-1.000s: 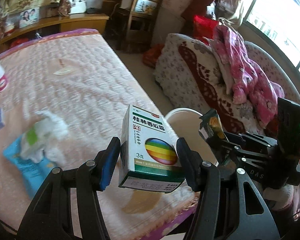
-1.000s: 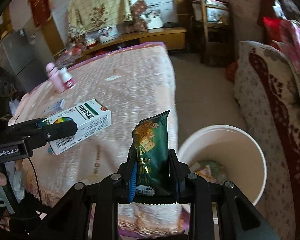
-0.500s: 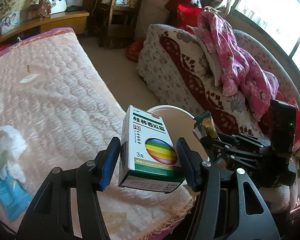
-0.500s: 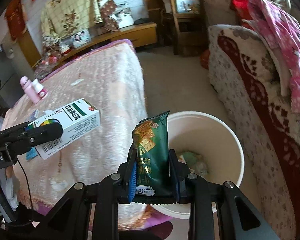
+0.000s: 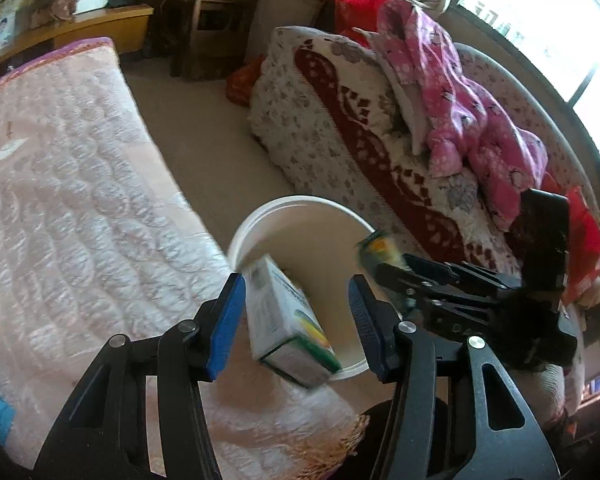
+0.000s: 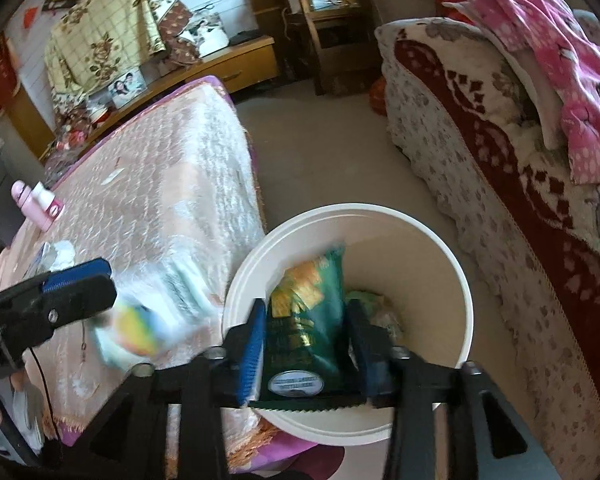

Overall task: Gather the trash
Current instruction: 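Move both tools back over the remaining trash on the bed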

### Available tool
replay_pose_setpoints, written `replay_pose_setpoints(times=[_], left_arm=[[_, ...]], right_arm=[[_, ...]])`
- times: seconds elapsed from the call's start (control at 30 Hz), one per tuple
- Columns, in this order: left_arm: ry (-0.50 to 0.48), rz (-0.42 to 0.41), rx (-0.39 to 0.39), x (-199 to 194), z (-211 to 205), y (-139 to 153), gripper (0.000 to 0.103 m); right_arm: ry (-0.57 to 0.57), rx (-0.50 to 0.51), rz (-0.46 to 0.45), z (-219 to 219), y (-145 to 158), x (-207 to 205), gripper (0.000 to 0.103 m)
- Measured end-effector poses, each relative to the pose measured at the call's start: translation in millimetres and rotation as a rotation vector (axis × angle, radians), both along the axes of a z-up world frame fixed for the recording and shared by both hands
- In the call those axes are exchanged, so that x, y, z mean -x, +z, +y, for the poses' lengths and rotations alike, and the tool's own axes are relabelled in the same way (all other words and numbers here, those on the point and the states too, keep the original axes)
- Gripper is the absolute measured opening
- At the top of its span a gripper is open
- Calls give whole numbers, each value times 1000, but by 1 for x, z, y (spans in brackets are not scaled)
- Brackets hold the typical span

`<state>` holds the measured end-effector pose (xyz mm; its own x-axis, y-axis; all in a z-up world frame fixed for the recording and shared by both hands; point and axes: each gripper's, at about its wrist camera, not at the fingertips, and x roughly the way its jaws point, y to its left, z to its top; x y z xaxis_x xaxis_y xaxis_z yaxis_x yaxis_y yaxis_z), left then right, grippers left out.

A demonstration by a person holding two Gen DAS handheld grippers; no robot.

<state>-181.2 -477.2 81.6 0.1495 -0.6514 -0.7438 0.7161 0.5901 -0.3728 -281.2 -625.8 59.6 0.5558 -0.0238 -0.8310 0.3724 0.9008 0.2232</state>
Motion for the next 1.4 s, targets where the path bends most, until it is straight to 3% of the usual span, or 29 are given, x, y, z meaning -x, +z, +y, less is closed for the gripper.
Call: replay_pose_setpoints(times=[0.23,0.47,0.77,1.13,1.4], left_arm=[[-5,25,-21,-3,-4,-8,54],[23,-9,-51,-2,6,-9,54],[55,-46,-67,-2,27,-3,54],[134,-55,-86,-13,75,-1,54],[230,-59,-93,-36,140,9,54]], right_arm=[[-40,-43,-6,-10,-8,4,48],[-28,-45,14,-7,-12,5,48],[12,-19,-8,13,5,1,56],[106,11,-51,58,35,-13,61],[234,5,-57,110,40,-39,65]])
